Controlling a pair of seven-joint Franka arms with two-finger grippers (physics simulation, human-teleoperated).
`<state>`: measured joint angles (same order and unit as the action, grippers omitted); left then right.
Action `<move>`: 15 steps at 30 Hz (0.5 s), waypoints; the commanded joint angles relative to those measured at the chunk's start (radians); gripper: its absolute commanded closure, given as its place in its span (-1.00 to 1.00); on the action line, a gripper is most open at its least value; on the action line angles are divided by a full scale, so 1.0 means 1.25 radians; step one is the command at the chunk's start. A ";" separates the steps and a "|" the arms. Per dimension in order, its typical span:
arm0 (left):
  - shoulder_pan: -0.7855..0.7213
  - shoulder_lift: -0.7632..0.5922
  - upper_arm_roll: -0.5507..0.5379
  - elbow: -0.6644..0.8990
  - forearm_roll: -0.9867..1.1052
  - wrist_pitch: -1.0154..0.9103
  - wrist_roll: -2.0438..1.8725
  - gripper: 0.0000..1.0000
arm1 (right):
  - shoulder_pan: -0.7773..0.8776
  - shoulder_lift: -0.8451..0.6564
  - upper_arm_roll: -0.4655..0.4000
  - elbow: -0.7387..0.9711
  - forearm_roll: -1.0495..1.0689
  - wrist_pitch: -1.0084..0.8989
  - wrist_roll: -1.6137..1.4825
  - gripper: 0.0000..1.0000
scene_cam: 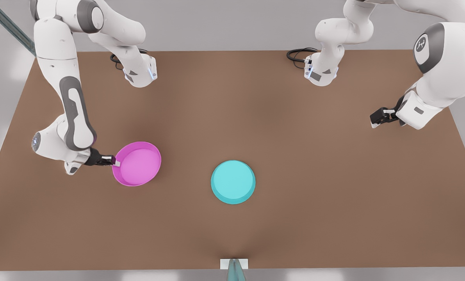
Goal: Flip the blue plate over with the left arm, and stack the pink plate on top of the blue plate with the right arm
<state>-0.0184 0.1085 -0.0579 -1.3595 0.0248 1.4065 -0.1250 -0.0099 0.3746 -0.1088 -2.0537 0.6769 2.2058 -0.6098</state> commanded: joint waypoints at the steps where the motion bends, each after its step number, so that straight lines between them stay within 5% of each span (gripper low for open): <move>1: 0.000 -0.001 0.000 0.000 0.001 -0.001 0.029 -1.00 | 0.039 0.008 0.018 0.012 0.065 0.010 -0.003 0.57; 4: 0.000 -0.001 -0.002 0.000 0.000 0.000 0.029 -1.00 | 0.164 0.037 0.020 0.022 0.160 0.124 0.072 0.57; 15: 0.000 0.000 -0.003 0.000 0.001 0.000 0.028 -1.00 | 0.371 0.180 0.029 0.276 0.201 0.128 0.817 0.57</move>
<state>-0.0195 0.1100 -0.0615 -1.3596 0.0255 1.4070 -0.1053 0.4471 0.5901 -0.0729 -1.7217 0.9282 2.3440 -0.2812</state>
